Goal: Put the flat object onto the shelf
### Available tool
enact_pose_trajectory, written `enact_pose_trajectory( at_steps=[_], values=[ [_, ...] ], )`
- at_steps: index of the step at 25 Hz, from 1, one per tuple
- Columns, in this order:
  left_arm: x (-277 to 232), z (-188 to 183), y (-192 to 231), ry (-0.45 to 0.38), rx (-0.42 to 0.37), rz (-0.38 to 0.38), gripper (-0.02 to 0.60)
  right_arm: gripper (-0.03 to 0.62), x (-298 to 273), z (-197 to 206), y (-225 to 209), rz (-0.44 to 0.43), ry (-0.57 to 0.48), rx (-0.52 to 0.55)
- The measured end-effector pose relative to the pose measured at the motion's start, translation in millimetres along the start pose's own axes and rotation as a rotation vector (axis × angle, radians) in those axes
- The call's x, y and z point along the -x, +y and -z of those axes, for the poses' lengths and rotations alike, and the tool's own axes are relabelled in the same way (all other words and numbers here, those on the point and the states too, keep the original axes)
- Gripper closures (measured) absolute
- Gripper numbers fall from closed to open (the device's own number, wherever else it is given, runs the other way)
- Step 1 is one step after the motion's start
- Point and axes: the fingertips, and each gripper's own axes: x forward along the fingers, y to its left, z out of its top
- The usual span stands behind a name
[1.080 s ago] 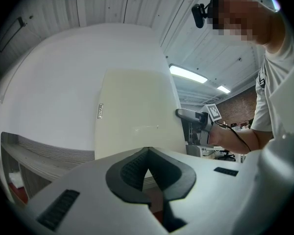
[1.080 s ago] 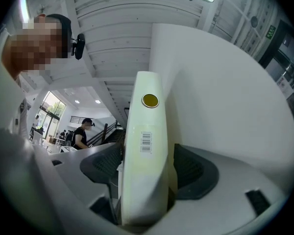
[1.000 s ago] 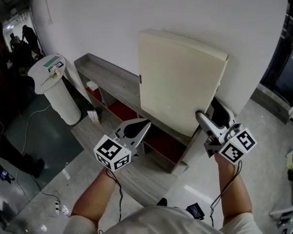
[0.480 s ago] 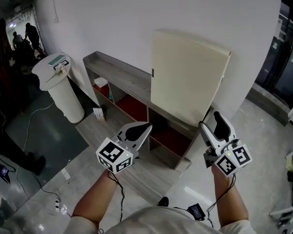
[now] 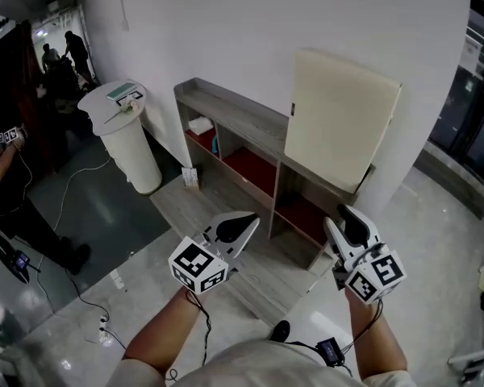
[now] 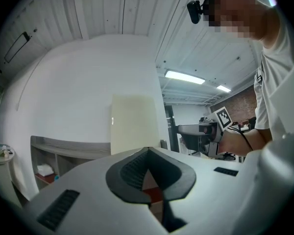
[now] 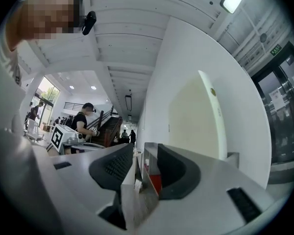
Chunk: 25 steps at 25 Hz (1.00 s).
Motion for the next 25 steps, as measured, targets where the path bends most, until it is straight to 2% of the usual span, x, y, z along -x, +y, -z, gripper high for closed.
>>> enact_pose_trajectory(
  at_steps=[5,10,17,25],
  values=[
    [45,4,-16,0.011,0.015,-0.008,0.566,0.516,8,13,57,-0.013,0.016,0.048],
    [84,11,-32,0.015,0.040,-0.007,0.566,0.553,19,22,103,-0.041,0.029,0.037],
    [109,24,-63,0.038,0.040,-0.005,0.566,0.568,43,36,142,-0.092,0.063,0.030],
    [104,16,-106,0.025,0.033,-0.018,0.566,0.572,84,33,147,-0.140,0.067,0.041]
  ],
)
